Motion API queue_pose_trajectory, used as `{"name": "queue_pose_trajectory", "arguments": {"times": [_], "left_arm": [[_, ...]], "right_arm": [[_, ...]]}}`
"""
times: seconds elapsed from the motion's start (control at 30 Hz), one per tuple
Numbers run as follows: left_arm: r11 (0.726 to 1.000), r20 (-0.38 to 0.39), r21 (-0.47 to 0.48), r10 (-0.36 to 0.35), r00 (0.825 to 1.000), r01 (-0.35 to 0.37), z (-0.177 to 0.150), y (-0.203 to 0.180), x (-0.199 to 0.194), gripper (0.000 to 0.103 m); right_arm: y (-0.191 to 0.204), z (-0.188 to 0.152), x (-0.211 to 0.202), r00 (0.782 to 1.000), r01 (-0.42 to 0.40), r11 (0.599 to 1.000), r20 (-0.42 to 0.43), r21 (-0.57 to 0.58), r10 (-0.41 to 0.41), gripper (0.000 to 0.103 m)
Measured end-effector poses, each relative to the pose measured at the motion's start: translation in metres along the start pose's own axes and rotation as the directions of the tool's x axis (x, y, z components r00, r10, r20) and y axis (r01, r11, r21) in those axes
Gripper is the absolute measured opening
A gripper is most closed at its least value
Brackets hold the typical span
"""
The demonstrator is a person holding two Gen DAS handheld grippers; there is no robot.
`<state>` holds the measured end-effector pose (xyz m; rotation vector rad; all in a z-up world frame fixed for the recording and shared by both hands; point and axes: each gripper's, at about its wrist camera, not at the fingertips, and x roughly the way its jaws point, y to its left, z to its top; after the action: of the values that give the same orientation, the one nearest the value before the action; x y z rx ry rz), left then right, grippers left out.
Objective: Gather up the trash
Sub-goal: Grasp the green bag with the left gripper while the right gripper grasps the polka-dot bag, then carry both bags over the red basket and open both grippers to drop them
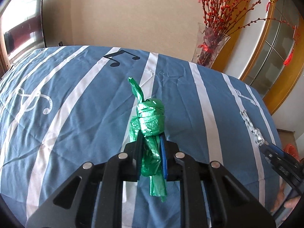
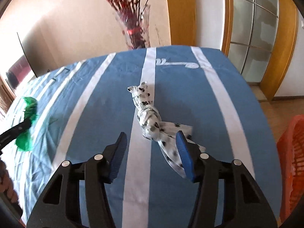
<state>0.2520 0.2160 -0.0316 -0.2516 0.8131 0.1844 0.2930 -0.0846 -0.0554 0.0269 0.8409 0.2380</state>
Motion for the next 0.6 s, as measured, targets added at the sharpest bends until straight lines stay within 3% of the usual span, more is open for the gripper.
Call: {"name": "queue_pose_trajectory", "arguments": {"times": [0.07,0.1,0.17,0.4,0.6], "left_arm": [[1.0,-0.003,0.0,-0.004,1.0,0.004,-0.001,0.001,0.0,0.017],[1.0,-0.005,0.001,-0.006,1.0,0.006,-0.002,0.0,-0.001,0.017],[1.0,-0.008,0.004,-0.012,1.0,0.012,-0.003,-0.002,-0.001,0.017],[0.998,-0.014,0.036,-0.059,0.998,0.06,-0.01,-0.024,-0.006,0.017],[0.99,-0.013,0.083,-0.117,0.993,0.118,-0.02,-0.059,-0.019,0.017]], "right_arm": [[0.002,0.0,0.009,0.999,0.033,0.999,-0.028,-0.018,-0.033,0.044],[0.001,0.0,0.008,0.999,0.046,0.999,-0.02,-0.016,-0.046,0.029],[-0.002,-0.002,0.006,0.998,0.06,0.998,-0.031,-0.023,-0.061,0.016],[-0.043,-0.02,-0.032,0.999,0.037,0.996,-0.007,0.079,-0.037,0.009],[-0.077,-0.03,-0.088,0.996,0.02,0.986,0.08,0.168,-0.034,0.009]]}}
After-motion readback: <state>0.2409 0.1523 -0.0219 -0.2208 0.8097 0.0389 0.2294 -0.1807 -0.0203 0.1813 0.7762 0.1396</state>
